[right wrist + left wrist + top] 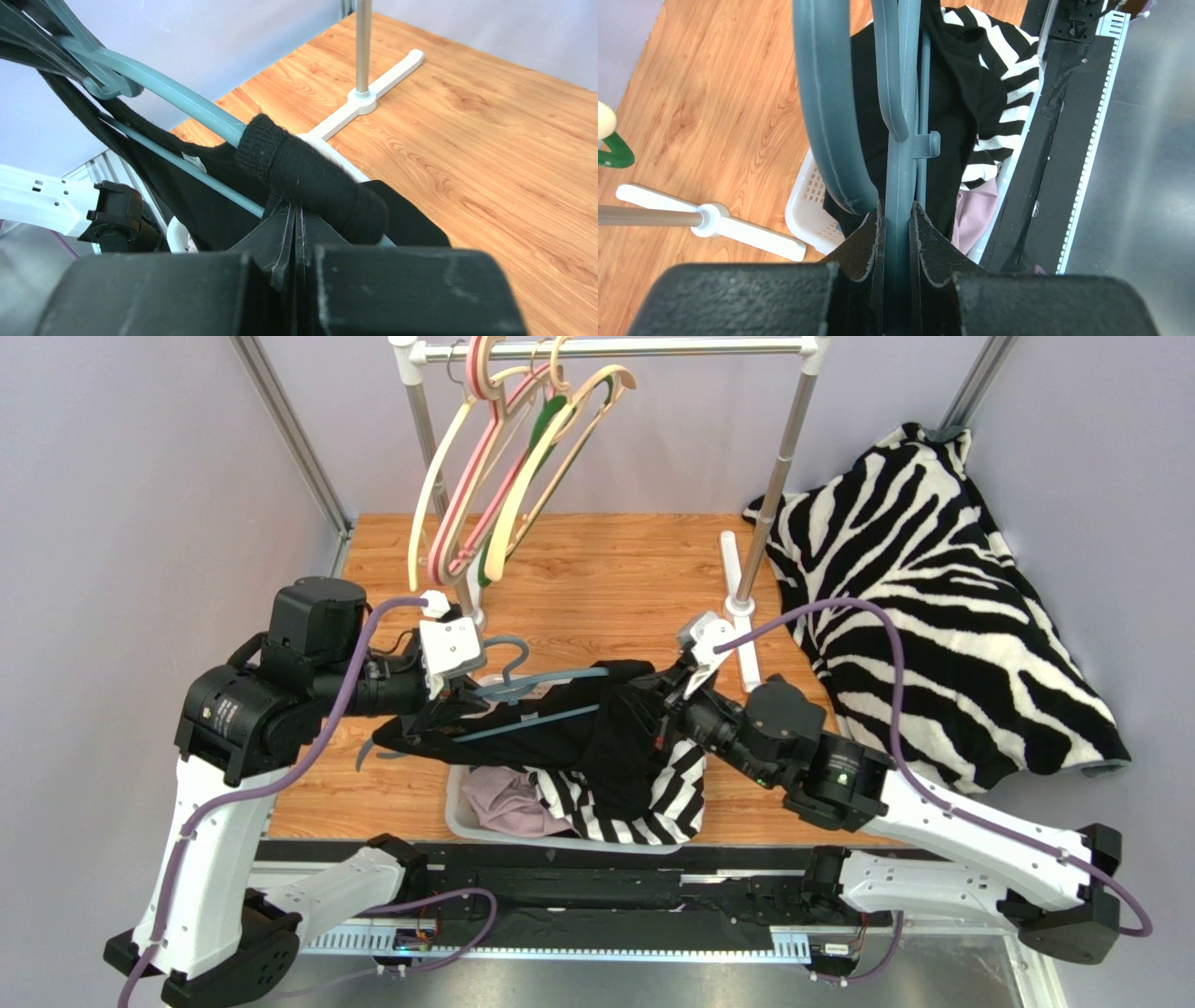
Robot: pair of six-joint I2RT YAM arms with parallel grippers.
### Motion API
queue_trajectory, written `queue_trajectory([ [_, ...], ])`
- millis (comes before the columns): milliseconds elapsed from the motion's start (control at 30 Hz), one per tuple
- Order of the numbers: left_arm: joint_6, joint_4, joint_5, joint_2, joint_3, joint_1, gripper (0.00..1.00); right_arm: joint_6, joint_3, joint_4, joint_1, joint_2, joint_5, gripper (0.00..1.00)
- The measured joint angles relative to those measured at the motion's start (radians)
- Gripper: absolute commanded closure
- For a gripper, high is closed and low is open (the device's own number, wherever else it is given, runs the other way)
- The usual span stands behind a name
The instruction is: Remove the tank top from the hanger
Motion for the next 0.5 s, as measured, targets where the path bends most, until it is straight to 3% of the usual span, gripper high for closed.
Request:
queue_trajectory([
  [367,0.0,0.0,-0.002,0.002,-0.001,0.001,1.0,0.0,-0.095,-0.043,0.001,-0.315,0.175,0.98],
  [433,0.0,0.0,-0.002,0.004,-0.001,0.002,1.0,0.001,-0.114,-0.046,0.001,-0.34,0.185,0.8],
  [467,0.0,0.0,0.0,0.006,-0.001,0.004,1.0,0.007,-0.116,-0.049,0.001,-0.337,0.183,0.6],
  [500,0.0,0.0,0.001,0.008,-0.001,0.006,1.0,0.013,-0.115,-0.05,0.001,-0.327,0.171,0.55],
])
